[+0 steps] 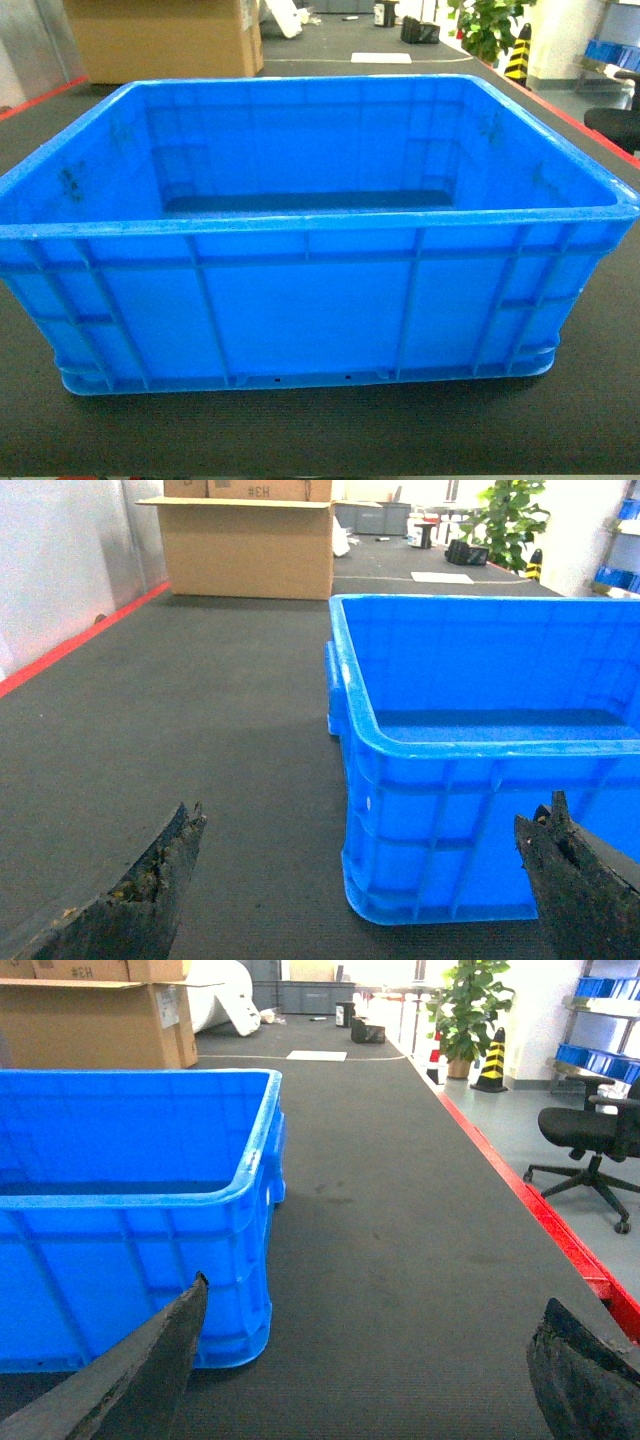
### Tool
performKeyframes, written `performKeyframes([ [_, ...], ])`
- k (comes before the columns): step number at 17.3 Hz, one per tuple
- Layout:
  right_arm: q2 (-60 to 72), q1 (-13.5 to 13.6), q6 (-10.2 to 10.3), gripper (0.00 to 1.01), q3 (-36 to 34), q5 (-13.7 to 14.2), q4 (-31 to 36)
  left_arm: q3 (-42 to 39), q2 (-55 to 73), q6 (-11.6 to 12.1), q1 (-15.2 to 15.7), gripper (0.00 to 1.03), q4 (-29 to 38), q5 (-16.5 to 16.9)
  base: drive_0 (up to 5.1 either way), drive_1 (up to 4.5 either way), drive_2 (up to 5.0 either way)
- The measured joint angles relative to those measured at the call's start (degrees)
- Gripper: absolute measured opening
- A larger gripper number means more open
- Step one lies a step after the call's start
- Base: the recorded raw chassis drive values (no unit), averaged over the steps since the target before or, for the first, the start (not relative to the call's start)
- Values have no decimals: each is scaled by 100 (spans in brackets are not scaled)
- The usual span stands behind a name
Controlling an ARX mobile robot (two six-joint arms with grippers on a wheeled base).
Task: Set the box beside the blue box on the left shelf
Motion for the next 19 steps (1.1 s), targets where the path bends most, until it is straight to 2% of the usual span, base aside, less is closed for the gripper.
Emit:
performKeyframes([
  [19,0,0,2,98,0,0,0,0,0,0,0,98,0,2,0,0,0],
])
